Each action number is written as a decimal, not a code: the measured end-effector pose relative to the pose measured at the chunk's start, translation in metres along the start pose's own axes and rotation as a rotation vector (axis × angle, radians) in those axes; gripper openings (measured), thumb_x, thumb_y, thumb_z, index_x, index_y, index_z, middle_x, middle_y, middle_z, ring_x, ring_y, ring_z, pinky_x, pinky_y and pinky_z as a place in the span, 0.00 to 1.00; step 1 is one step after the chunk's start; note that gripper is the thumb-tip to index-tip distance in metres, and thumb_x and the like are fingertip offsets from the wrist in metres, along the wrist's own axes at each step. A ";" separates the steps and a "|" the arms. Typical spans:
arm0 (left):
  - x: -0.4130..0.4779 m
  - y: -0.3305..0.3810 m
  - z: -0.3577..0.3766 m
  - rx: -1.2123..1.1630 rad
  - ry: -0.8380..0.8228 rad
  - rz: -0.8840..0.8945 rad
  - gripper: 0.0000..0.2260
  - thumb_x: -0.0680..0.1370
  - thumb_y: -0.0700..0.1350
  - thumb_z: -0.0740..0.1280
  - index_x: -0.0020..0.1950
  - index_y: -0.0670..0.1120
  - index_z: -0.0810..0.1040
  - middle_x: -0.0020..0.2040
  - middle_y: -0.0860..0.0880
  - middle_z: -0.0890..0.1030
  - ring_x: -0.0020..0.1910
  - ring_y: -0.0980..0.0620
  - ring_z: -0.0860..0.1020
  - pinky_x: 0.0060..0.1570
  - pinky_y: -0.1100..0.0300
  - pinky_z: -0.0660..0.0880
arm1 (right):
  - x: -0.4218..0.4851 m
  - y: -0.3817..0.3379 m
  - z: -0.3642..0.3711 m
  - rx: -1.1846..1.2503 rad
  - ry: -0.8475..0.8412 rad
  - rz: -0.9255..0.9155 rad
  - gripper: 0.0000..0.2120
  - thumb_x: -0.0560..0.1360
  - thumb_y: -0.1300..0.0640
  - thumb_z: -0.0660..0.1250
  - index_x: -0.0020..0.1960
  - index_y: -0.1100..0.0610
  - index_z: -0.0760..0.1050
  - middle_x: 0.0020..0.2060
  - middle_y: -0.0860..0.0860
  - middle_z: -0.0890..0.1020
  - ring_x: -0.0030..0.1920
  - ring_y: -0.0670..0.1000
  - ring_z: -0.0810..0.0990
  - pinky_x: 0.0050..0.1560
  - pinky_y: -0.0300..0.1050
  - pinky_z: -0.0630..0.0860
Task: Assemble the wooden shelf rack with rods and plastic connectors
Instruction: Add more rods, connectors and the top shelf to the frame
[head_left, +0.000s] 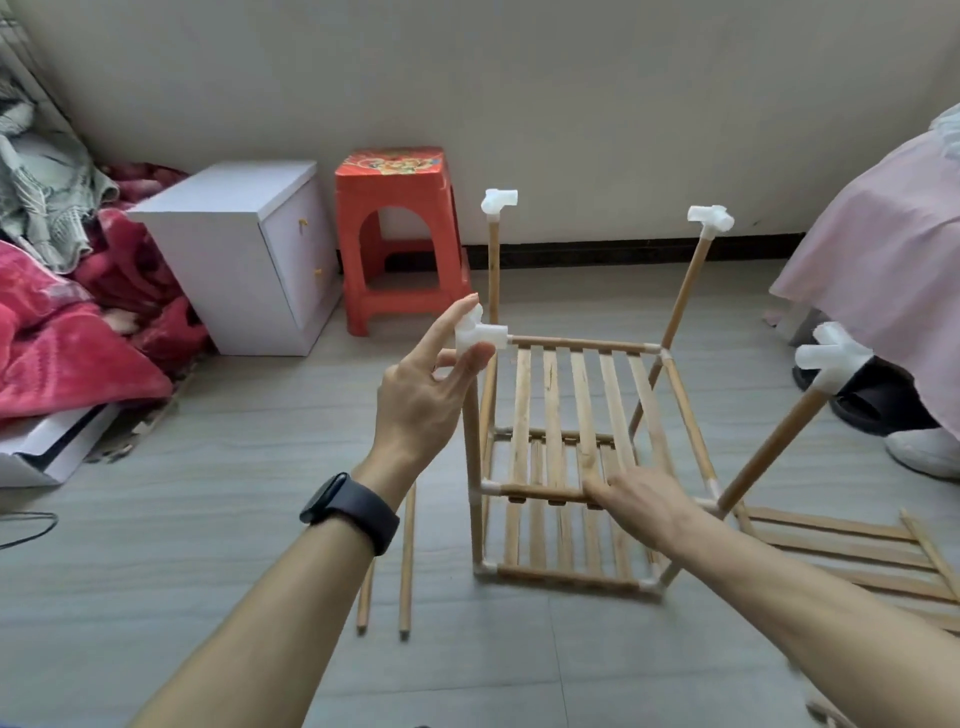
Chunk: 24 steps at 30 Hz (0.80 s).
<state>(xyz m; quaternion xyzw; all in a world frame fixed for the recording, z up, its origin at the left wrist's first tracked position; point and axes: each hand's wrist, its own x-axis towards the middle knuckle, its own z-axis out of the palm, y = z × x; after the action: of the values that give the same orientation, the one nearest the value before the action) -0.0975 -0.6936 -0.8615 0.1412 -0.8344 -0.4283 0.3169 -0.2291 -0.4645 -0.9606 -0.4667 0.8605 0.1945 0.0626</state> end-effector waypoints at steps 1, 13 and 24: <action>-0.002 -0.005 -0.002 -0.012 0.012 -0.001 0.22 0.79 0.65 0.62 0.71 0.78 0.61 0.52 0.60 0.84 0.51 0.60 0.83 0.50 0.56 0.83 | -0.003 -0.004 -0.002 -0.015 0.008 0.017 0.11 0.83 0.66 0.55 0.64 0.58 0.68 0.43 0.53 0.78 0.39 0.54 0.78 0.39 0.49 0.78; -0.109 -0.222 -0.021 0.393 -0.335 -0.661 0.19 0.81 0.58 0.63 0.70 0.54 0.73 0.66 0.52 0.78 0.63 0.52 0.77 0.61 0.50 0.76 | 0.063 -0.204 0.033 0.361 -0.045 -0.242 0.10 0.82 0.51 0.56 0.60 0.54 0.70 0.55 0.54 0.78 0.53 0.60 0.79 0.45 0.52 0.72; -0.173 -0.316 0.072 0.543 -0.668 -0.844 0.22 0.81 0.52 0.65 0.74 0.58 0.66 0.66 0.46 0.69 0.64 0.44 0.75 0.60 0.52 0.74 | 0.114 -0.256 0.188 0.219 -0.556 -0.209 0.38 0.84 0.56 0.54 0.80 0.40 0.31 0.80 0.48 0.30 0.80 0.61 0.33 0.75 0.68 0.52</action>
<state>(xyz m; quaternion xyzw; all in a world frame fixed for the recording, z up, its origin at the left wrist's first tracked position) -0.0244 -0.7478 -1.2172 0.3940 -0.8402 -0.3097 -0.2070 -0.0950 -0.6048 -1.2365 -0.4722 0.7736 0.2133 0.3647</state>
